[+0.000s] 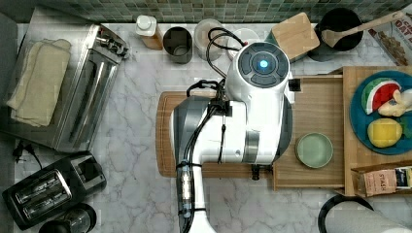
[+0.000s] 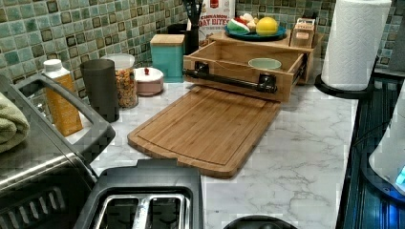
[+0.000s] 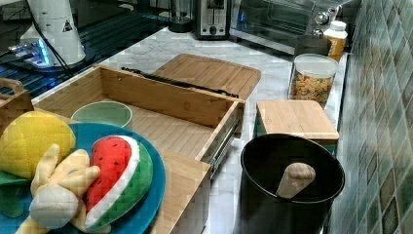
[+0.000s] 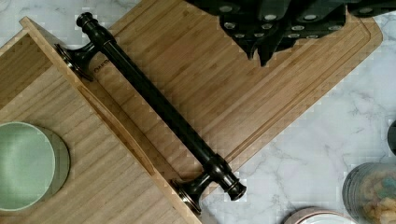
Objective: Close the drawer.
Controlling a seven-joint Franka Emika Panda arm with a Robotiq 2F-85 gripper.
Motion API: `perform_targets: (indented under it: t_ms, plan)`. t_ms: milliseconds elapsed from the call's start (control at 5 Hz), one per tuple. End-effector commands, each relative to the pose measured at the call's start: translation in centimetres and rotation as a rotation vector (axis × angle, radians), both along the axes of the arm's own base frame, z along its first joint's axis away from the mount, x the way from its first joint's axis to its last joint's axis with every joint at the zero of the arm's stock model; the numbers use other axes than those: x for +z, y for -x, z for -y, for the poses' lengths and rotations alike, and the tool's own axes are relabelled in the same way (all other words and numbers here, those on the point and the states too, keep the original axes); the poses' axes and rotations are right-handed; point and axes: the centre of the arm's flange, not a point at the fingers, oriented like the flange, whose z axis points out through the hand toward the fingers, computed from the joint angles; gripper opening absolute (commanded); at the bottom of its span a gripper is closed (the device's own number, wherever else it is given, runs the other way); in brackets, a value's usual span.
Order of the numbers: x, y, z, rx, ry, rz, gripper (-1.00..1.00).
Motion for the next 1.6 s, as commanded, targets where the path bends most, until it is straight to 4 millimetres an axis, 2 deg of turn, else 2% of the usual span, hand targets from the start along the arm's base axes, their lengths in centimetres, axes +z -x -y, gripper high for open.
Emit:
perform_targets:
  t_ms: [200,400,600,800,1000,1200,1400,1600]
  plan:
    - [-0.6,0.2,0.1,-0.001,-0.001,-0.012,-1.0]
    - [-1.9,1.0,-0.8,0.171,-0.046,0.036,-1.0]
    - [-3.1,1.9,-3.6,0.31,-0.079,0.065,-1.0]
    - [-4.1,3.4,-7.6,0.453,-0.055,0.121,-1.0]
    - [-5.8,4.3,-10.4,0.521,-0.036,0.133,-1.0]
    - [-7.9,4.7,-11.7,0.602,-0.016,0.104,-1.0]
    - [-10.7,4.3,-11.9,0.72,0.051,0.058,-1.0]
    - [-13.3,4.4,-10.9,0.797,0.1,0.078,-1.0]
